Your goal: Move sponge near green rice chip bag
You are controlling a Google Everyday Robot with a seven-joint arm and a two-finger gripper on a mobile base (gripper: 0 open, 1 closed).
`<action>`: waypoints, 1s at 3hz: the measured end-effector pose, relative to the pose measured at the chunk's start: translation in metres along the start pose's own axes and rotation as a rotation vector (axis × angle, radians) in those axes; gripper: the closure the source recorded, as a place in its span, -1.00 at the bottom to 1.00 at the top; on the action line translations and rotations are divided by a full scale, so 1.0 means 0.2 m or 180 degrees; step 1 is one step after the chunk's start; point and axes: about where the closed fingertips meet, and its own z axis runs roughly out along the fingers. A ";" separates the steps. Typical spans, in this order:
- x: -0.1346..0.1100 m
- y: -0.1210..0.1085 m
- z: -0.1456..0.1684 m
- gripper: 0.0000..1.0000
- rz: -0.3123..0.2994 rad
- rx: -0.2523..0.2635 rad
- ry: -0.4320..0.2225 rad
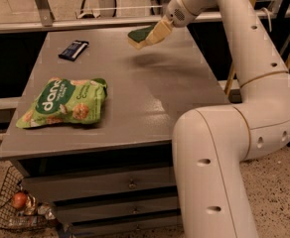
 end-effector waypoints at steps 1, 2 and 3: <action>0.00 0.00 0.00 1.00 0.0000 -0.0001 0.0000; -0.03 0.10 0.05 1.00 -0.0123 -0.0224 0.0003; -0.07 0.24 0.06 1.00 -0.0259 -0.0509 -0.0031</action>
Offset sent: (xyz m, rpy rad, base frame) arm -0.0592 0.0412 -0.0182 0.0075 0.0553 0.1777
